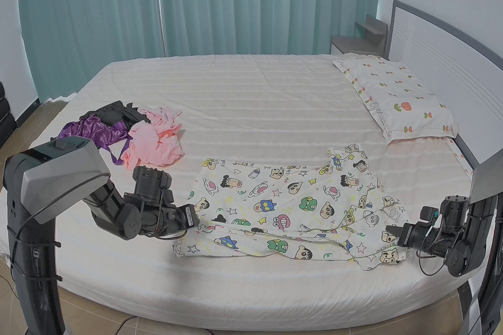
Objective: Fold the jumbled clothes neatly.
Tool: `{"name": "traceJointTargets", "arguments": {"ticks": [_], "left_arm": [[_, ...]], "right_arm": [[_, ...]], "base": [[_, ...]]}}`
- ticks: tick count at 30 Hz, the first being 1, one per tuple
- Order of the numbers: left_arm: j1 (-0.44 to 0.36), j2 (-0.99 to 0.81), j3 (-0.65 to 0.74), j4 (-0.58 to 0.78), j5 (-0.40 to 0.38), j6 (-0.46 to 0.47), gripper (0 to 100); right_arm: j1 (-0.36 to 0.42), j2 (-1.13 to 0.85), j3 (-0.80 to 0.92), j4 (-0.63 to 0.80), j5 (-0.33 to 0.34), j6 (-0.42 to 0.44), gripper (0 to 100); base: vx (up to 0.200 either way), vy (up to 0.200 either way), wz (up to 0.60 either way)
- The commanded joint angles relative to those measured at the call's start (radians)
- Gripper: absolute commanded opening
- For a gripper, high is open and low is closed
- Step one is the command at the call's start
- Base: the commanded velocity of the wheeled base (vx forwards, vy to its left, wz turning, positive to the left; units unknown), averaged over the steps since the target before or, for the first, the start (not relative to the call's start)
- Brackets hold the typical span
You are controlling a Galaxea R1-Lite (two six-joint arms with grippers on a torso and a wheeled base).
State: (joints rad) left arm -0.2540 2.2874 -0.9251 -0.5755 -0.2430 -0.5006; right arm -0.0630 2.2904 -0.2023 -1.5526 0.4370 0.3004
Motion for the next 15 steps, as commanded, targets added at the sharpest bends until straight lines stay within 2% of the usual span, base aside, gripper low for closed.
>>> {"name": "traceJointTargets", "arguments": {"ticks": [1, 6, 9, 11, 12, 15], "left_arm": [[-0.002, -0.128, 0.08, -0.003, -0.004, -0.001, 0], [-0.008, -0.209, 0.167, -0.035, -0.006, -0.001, 0], [-0.016, -0.244, 0.255, -0.102, -0.004, 0.001, 0], [-0.016, -0.244, 0.258, -0.106, -0.004, 0.001, 0], [-0.028, -0.25, 0.325, -0.172, -0.002, -0.001, 0], [-0.037, -0.249, 0.393, -0.25, -0.001, -0.003, 0]], "right_arm": [[-0.003, -0.029, 0.015, -0.018, 0.0, 0.002, 0], [-0.003, -0.062, 0.02, -0.018, 0.0, 0.005, 0], [-0.001, -0.094, 0.023, -0.018, 0.0, 0.036, 0], [-0.001, -0.095, 0.023, -0.018, 0.0, 0.037, 0], [-0.001, -0.117, 0.032, -0.018, 0.0, 0.052, 0], [-0.005, -0.138, 0.049, -0.018, 0.0, 0.052, 0]], "base": [[0.0, 0.0, 0.0], [0.0, 0.0, 0.0], [0.0, 0.0, 0.0], [0.0, 0.0, 0.0], [0.0, 0.0, 0.0], [0.0, 0.0, 0.0]]}}
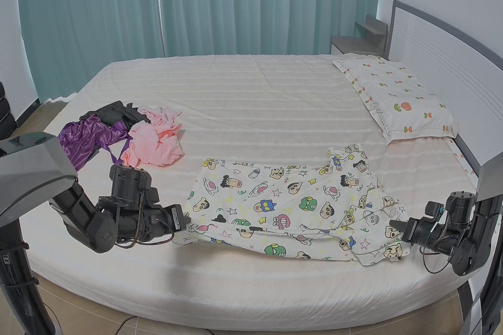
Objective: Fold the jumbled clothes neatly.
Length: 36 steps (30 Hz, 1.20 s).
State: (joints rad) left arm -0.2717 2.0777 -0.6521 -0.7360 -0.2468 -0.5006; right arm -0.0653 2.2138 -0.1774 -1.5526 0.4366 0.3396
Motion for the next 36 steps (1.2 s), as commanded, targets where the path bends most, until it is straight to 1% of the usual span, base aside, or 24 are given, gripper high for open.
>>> {"name": "traceJointTargets", "arguments": {"ticks": [1, 7, 10, 17, 18, 24, 27, 29, 31, 36], "left_arm": [[-0.021, -0.039, 0.141, -0.114, 0.001, -0.003, 0], [-0.035, -0.031, 0.244, -0.209, 0.0, -0.003, 0], [-0.04, -0.025, 0.261, -0.227, 0.0, -0.003, 0], [-0.043, 0.056, 0.267, -0.23, 0.001, -0.003, 0], [-0.047, 0.068, 0.273, -0.232, -0.003, -0.003, 100], [-0.069, 0.098, 0.292, -0.234, -0.005, -0.003, 100], [-0.069, 0.099, 0.31, -0.27, -0.005, -0.003, 100], [-0.069, 0.114, 0.325, -0.341, -0.005, -0.003, 100], [-0.07, 0.122, 0.325, -0.362, -0.003, -0.004, 100], [-0.078, 0.13, 0.321, -0.369, -0.005, -0.01, 100]], "right_arm": [[-0.002, -0.068, 0.032, -0.018, 0.001, 0.013, 0], [-0.001, -0.089, 0.07, -0.018, 0.001, 0.01, 0], [-0.001, -0.089, 0.078, -0.018, 0.001, 0.01, 0], [0.002, -0.082, 0.101, -0.018, 0.002, 0.003, 0], [0.004, -0.08, 0.102, -0.018, 0.002, 0.003, 0], [0.007, -0.077, 0.122, -0.018, 0.005, 0.001, 0], [0.005, -0.077, 0.136, -0.018, 0.017, 0.001, 0], [0.005, -0.074, 0.141, -0.018, 0.024, 0.001, 0], [0.005, -0.074, 0.141, -0.018, 0.024, 0.001, 0], [0.002, -0.074, 0.141, -0.018, 0.024, 0.001, 0]], "base": [[0.0, 0.0, 0.0], [0.0, 0.0, 0.0], [0.0, 0.0, 0.0], [0.0, 0.0, 0.0], [0.0, 0.0, 0.0], [0.0, 0.0, 0.0], [0.0, 0.0, 0.0], [0.0, 0.0, 0.0], [0.0, 0.0, 0.0], [0.0, 0.0, 0.0]]}}
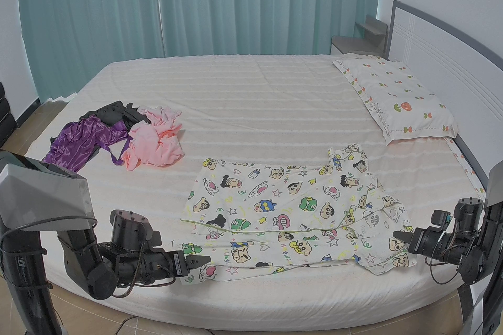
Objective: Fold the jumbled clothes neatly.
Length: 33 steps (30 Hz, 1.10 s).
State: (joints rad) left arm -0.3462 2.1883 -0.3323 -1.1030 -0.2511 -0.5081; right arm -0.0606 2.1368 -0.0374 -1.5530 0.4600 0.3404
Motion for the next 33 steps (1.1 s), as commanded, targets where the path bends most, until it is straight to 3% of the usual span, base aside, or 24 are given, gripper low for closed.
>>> {"name": "traceJointTargets", "arguments": {"ticks": [1, 11, 12, 25, 33], "left_arm": [[-0.013, 0.019, 0.001, -0.006, -0.002, -0.024, 100], [-0.034, 0.041, -0.045, -0.012, -0.008, -0.102, 100], [-0.034, 0.048, -0.051, -0.012, -0.008, -0.106, 0], [-0.016, 0.054, -0.034, -0.012, 0.004, -0.093, 0], [-0.048, -0.114, 0.059, -0.012, 0.004, -0.104, 0]], "right_arm": [[-0.002, 0.006, 0.001, -0.018, 0.0, 0.0, 0], [-0.004, 0.017, -0.002, -0.018, 0.0, -0.001, 0], [-0.004, 0.018, -0.004, -0.018, 0.0, -0.001, 0], [-0.008, 0.026, -0.009, -0.018, -0.003, 0.0, 0], [-0.018, -0.008, 0.014, -0.018, -0.004, -0.001, 0]], "base": [[0.0, 0.0, 0.0], [0.0, 0.0, 0.0], [0.0, 0.0, 0.0], [0.0, 0.0, 0.0], [0.0, 0.0, 0.0]]}}
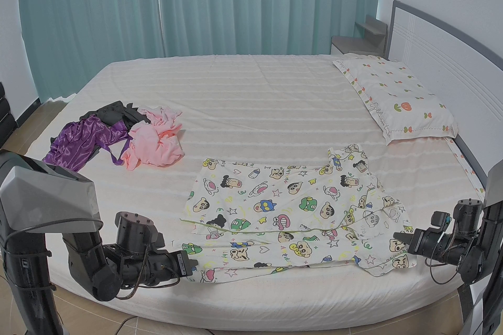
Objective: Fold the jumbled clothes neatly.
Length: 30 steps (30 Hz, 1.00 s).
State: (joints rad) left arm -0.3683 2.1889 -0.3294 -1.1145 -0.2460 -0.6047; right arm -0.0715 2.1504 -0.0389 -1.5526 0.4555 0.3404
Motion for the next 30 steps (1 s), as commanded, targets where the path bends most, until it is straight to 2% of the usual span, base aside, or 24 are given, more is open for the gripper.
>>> {"name": "traceJointTargets", "arguments": {"ticks": [1, 5, 13, 23, 26, 30], "left_arm": [[-0.027, -0.121, 0.061, -0.001, -0.001, -0.007, 0], [-0.054, -0.19, 0.125, -0.001, -0.001, -0.007, 0], [-0.058, -0.201, 0.199, 0.004, -0.007, -0.006, 0], [-0.054, -0.161, 0.199, 0.008, -0.007, 0.0, 0], [-0.055, -0.149, 0.197, 0.008, -0.007, 0.002, 0], [-0.055, -0.124, 0.197, 0.01, -0.007, 0.031, 0]], "right_arm": [[-0.007, -0.023, 0.017, -0.018, 0.0, -0.001, 0], [-0.013, -0.043, 0.036, -0.018, 0.002, -0.001, 0], [-0.013, -0.083, 0.039, -0.018, 0.003, 0.0, 0], [-0.019, -0.087, 0.039, 0.023, -0.001, -0.003, 0], [-0.019, -0.087, 0.039, 0.058, -0.001, -0.021, 0], [-0.021, -0.087, 0.039, 0.149, -0.001, -0.093, 0]], "base": [[0.0, 0.0, 0.0], [0.0, 0.0, 0.0], [0.0, 0.0, 0.0], [0.0, 0.0, 0.0], [0.0, 0.0, 0.0], [0.0, 0.0, 0.0]]}}
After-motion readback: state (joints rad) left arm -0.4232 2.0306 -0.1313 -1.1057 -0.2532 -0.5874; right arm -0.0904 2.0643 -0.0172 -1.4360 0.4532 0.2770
